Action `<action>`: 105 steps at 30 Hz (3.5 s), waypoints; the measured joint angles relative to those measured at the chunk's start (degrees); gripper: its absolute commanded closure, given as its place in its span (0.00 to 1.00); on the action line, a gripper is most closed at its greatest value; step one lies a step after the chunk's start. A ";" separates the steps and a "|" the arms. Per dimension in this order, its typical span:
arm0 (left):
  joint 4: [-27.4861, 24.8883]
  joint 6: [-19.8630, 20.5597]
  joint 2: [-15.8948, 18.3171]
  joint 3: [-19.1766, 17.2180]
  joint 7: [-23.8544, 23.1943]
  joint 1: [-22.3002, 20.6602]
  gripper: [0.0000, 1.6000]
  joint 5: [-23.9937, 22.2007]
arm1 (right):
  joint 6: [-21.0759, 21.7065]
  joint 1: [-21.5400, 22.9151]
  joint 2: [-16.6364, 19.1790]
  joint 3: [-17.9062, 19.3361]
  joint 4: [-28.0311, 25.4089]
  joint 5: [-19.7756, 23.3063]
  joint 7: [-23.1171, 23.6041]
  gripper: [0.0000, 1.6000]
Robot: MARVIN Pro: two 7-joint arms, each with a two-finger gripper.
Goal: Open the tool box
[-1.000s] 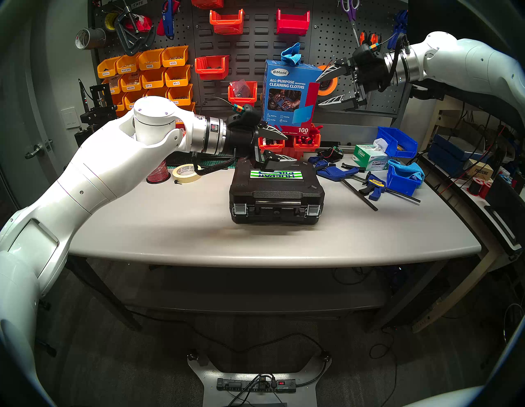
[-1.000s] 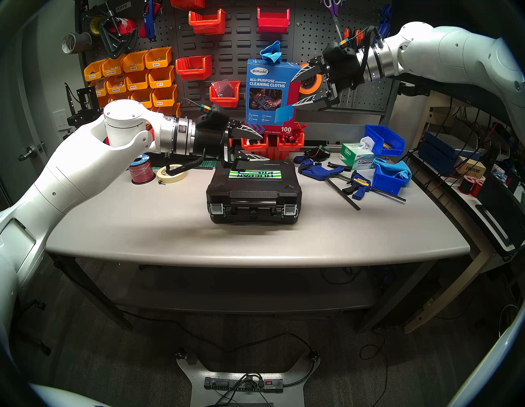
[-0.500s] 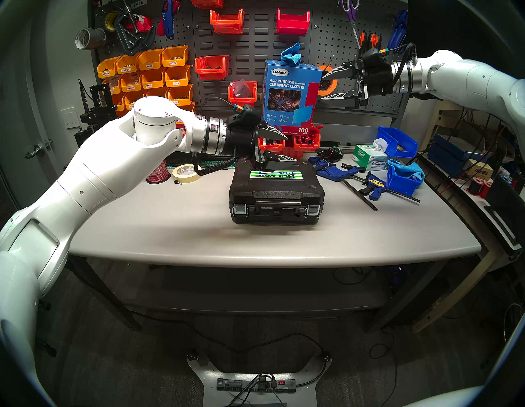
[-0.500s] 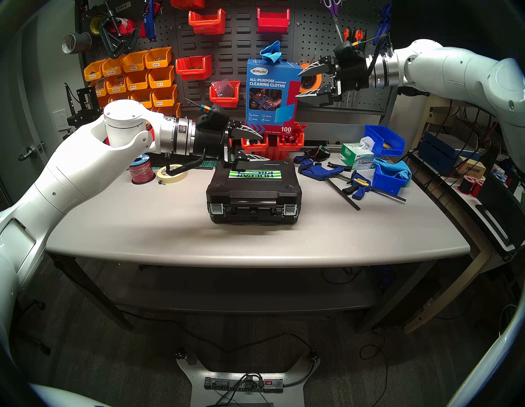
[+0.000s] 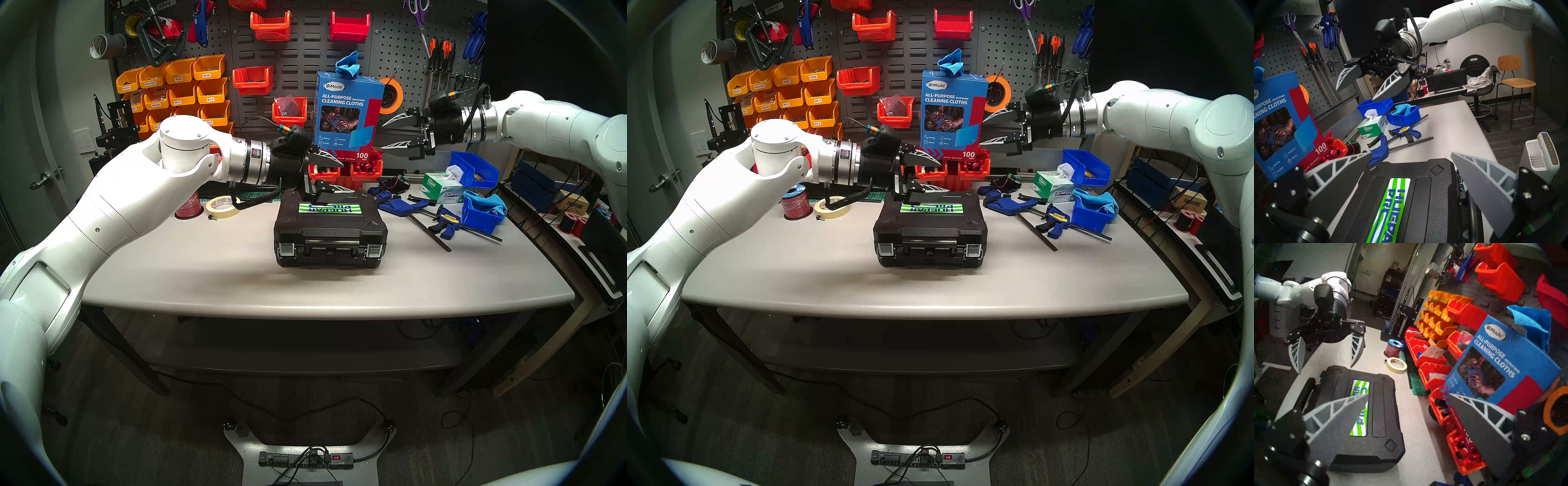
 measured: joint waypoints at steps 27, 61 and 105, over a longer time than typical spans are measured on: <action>-0.01 -0.02 0.00 0.01 0.01 0.01 0.00 0.00 | 1.99 -5.51 5.26 7.37 -11.30 -4.93 2.06 0.00; -0.01 -0.02 0.00 0.02 0.01 0.01 0.00 -0.01 | 3.45 -13.99 1.80 12.71 -7.60 -9.41 3.50 0.00; -0.01 -0.03 0.00 0.02 0.00 0.01 0.00 -0.01 | 8.20 -19.97 -3.27 13.95 4.06 -6.23 6.57 0.00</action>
